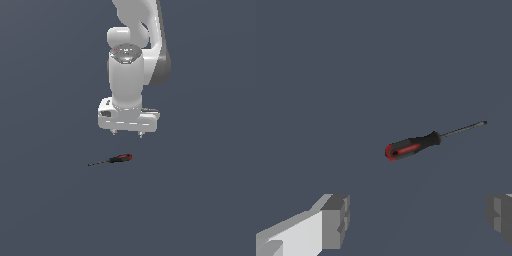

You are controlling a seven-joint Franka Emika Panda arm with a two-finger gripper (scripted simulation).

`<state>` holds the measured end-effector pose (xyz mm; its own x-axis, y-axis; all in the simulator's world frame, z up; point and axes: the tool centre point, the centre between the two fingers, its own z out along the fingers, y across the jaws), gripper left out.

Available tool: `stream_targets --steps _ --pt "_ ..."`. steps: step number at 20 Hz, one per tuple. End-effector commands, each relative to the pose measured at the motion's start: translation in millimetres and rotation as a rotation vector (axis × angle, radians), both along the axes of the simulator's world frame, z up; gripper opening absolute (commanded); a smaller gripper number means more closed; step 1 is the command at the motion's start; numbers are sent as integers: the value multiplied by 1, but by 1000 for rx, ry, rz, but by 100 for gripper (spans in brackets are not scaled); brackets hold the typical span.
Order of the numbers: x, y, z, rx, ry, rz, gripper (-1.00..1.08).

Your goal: Pick up the object and move it to a goal position.

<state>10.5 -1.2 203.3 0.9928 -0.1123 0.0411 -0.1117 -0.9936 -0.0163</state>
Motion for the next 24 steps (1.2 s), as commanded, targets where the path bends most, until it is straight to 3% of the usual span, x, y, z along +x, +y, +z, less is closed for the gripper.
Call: stream_targets --steps 1,24 --pt "2 -3 -5 5 3 -46 100" --pt "21 -48 -85 33 44 -754 100"
